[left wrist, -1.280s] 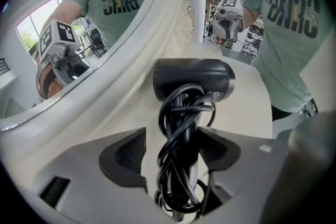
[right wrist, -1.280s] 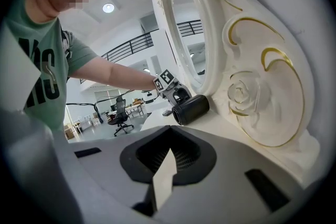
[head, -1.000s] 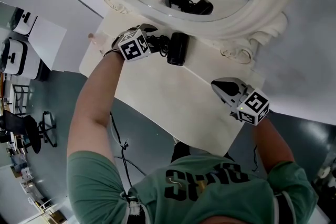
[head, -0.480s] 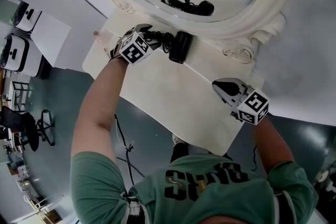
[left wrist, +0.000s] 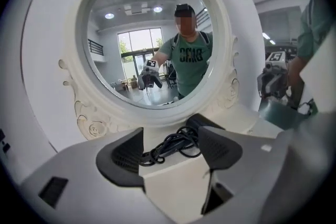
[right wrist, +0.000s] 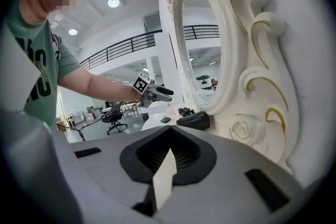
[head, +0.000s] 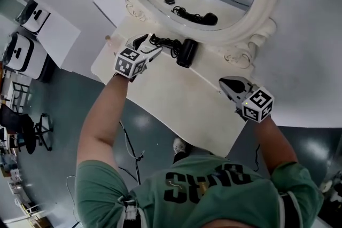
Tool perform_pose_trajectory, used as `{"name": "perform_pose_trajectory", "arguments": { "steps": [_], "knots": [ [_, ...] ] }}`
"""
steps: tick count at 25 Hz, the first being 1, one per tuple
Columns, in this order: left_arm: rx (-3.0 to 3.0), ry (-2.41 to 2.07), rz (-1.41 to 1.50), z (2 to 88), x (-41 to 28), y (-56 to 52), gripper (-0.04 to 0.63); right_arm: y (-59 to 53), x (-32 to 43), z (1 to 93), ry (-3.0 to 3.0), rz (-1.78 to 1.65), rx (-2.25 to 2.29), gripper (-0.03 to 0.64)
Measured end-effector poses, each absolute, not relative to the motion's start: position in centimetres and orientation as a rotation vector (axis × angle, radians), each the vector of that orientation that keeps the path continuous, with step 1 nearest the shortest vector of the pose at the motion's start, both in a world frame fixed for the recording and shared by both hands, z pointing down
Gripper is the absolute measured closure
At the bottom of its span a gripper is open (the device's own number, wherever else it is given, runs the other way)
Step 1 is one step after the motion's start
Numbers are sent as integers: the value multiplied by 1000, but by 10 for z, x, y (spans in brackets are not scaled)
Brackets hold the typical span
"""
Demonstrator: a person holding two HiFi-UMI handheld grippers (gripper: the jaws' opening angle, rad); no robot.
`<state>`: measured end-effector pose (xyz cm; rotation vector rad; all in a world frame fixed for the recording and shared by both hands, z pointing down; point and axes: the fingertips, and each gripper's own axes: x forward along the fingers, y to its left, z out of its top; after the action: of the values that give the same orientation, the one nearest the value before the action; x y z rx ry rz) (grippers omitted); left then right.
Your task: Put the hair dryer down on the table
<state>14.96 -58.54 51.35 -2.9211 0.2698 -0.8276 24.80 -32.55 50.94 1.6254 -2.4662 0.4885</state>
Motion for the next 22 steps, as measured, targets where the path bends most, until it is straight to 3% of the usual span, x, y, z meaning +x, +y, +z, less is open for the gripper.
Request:
{"name": "perform_pose_trajectory", "arguments": {
  "steps": [5, 22],
  "knots": [
    [-3054, 261, -673, 484, 126, -538, 273, -320, 249, 482, -2436, 442, 1655, 623],
    [-3365, 264, -117, 405, 43, -385, 428, -284, 243, 406, -2354, 354, 1776, 623]
  ]
}}
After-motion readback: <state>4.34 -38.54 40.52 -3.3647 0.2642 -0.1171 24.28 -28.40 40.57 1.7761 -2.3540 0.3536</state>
